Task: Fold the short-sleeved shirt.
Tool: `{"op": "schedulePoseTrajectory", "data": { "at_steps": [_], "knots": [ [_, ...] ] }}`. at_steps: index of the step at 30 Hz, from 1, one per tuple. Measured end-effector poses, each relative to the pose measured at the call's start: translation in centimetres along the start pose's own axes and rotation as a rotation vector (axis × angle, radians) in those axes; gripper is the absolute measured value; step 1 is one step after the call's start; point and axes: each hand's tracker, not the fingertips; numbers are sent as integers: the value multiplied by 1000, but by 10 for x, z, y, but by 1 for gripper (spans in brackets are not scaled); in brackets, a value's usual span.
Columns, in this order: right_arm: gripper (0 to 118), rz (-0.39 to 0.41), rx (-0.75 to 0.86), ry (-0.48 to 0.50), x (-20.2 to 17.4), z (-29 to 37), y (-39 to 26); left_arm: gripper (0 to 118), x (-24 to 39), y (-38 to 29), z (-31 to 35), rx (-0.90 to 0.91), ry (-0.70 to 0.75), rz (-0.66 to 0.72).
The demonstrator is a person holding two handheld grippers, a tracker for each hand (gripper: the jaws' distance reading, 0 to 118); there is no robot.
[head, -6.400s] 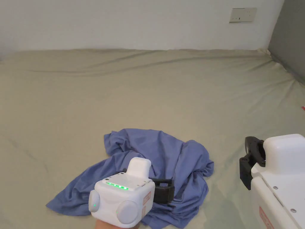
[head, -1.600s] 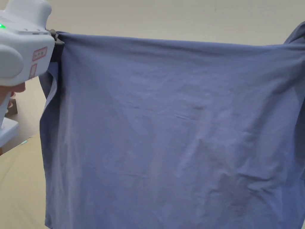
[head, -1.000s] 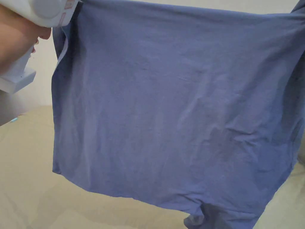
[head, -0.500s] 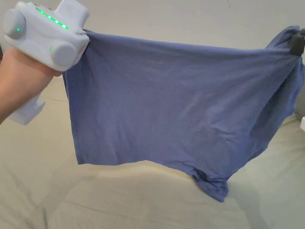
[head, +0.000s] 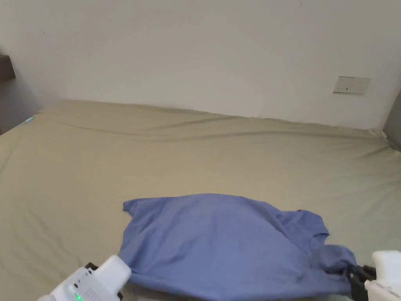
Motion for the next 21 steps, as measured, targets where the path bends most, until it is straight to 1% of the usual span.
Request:
{"op": "schedulePoseTrajectory", "data": {
  "at_steps": [2,5,9,14,16,18,19,21],
  "knots": [
    [3,56,-81,-6,-9,12,-38,6,23,-30,14,-52,-49,-51],
    [3,106,-197,30,-19,36,-81,6,45,-64,35,-104,-91,-105],
    [3,139,-328,59,-29,75,-120,6,57,-96,66,-167,-127,-155],
    [3,96,-451,116,-35,114,-146,6,67,-124,102,-242,-215,-175],
    [3,102,-459,102,-38,122,-154,6,72,-136,109,-265,-250,-196],
    [3,103,-471,89,-42,120,-161,6,79,-142,110,-268,-255,-200],
    [3,96,-468,84,-42,118,-165,6,81,-143,109,-270,-258,-197],
    [4,52,-474,63,-44,109,-168,6,82,-145,105,-261,-249,-169]
  ]
}}
